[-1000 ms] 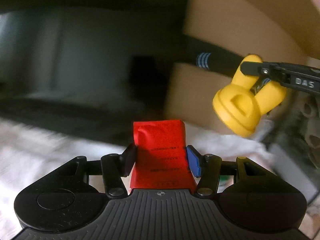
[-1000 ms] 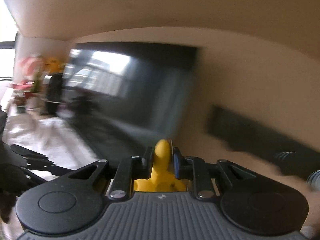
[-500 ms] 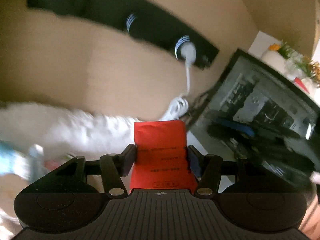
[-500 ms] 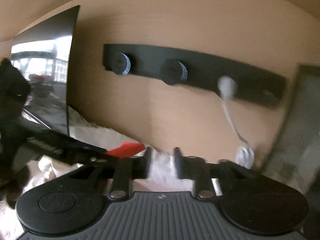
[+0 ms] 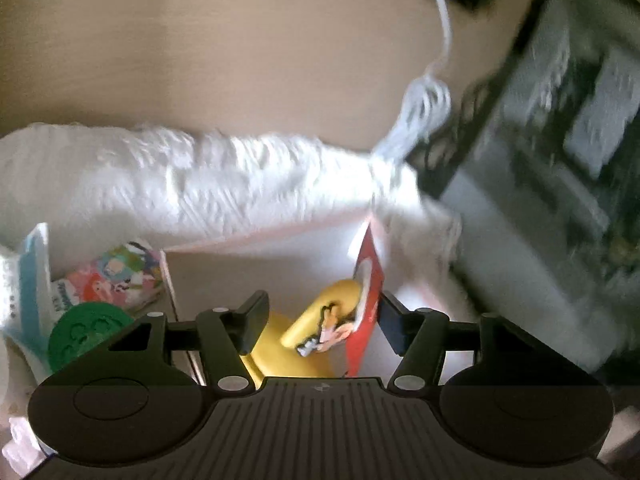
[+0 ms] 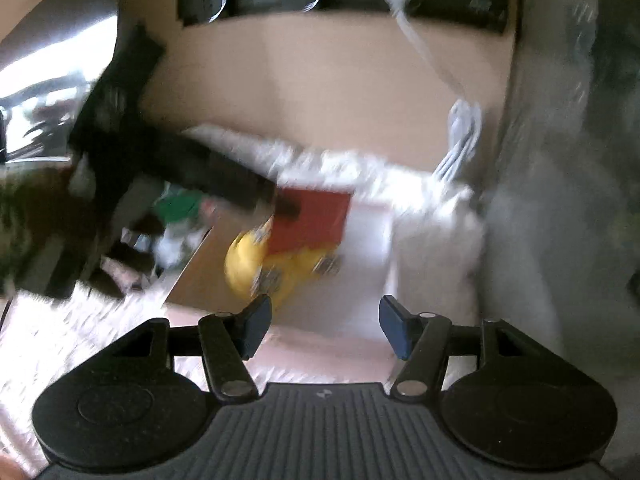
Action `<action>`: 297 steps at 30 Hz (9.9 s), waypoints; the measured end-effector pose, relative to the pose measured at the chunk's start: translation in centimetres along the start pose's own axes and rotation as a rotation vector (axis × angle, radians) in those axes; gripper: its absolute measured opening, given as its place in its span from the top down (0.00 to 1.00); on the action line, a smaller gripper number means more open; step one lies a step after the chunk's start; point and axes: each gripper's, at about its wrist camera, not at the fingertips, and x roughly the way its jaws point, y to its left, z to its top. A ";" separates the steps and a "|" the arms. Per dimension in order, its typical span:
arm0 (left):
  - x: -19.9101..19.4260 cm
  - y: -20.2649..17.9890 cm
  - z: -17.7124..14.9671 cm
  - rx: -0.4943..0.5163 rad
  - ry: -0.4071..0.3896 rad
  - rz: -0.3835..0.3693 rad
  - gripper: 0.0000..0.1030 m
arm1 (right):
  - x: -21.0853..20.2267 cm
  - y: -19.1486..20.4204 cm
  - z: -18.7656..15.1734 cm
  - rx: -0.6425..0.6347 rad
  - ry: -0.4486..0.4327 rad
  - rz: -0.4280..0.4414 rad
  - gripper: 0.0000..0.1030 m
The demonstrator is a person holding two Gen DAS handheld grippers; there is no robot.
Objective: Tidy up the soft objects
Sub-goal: 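Carry the red pouch and yellow toy into the pink box and open both tools, then grasp the round beige compact on its rim with the left tool, then grasp the bag of cotton swabs with the right tool while the left tool holds the compact, then lower the compact and cotton swab bag into the pink box and open both tools, then grasp the white lace scrunchie with the left tool, then grasp the blue-and-white packet with the right tool while the left tool holds the scrunchie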
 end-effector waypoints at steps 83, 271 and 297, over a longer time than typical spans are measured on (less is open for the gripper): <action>-13.9 34.1 -13.7 -1.015 -0.284 -0.051 0.58 | 6.0 17.8 -5.3 -0.110 0.202 -0.012 0.33; -23.1 30.5 -15.1 -0.524 -0.180 0.259 0.83 | 30.0 21.4 19.0 0.043 0.483 0.307 0.80; -23.7 31.8 -12.9 -0.624 -0.185 0.073 0.83 | 32.8 21.2 18.4 0.099 0.537 0.363 0.18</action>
